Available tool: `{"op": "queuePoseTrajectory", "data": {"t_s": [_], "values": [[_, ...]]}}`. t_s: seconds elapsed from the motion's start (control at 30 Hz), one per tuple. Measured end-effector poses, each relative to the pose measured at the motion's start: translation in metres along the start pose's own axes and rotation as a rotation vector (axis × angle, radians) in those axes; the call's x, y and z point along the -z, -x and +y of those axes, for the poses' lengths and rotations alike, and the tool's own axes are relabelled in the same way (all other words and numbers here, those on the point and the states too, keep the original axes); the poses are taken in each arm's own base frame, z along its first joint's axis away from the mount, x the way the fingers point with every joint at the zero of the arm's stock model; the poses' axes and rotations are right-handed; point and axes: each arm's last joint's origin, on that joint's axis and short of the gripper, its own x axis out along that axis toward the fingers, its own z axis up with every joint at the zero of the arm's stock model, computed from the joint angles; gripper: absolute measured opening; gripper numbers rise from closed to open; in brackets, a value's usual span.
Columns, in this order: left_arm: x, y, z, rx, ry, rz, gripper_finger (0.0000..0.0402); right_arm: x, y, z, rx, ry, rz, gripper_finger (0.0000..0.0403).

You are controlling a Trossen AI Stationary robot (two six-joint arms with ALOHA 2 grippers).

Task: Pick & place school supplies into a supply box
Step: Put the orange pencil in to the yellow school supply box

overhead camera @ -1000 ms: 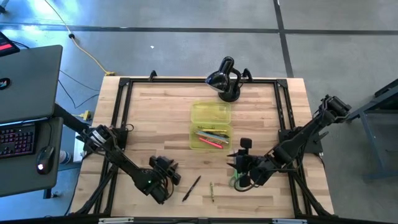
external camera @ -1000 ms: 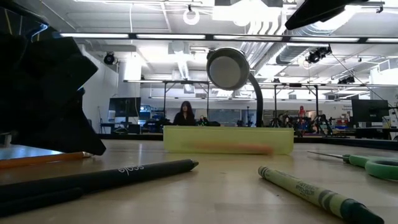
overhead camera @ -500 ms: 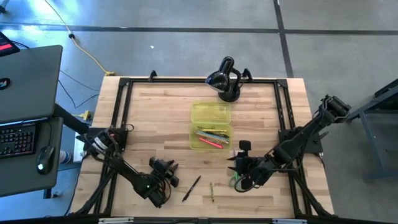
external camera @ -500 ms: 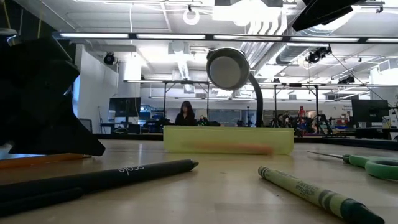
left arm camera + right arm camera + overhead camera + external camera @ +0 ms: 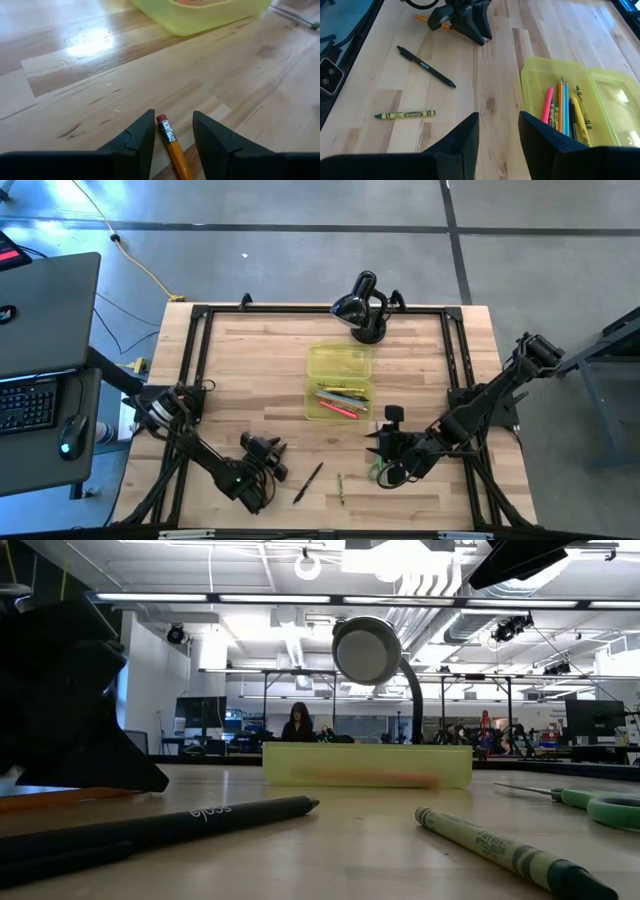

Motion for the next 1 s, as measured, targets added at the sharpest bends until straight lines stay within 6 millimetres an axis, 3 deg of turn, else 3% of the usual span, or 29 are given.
{"op": "queuePoseTrajectory", "data": {"t_s": [0.23, 0.47, 1.0], "values": [[0.013, -0.009, 0.002, 0.007, -0.002, -0.097, 0.0166, 0.0, 0.0, 0.0, 0.0, 0.005, 0.0, 0.0117], [0.006, -0.009, -0.014, -0.039, -0.024, -0.064, 0.0166, 0.0, 0.0, 0.0, 0.0, 0.012, 0.0, 0.0117], [0.004, -0.012, -0.016, -0.049, 0.071, -0.052, 0.0166, 0.0, 0.0, 0.0, -0.002, 0.018, 0.0, 0.0117]]}}
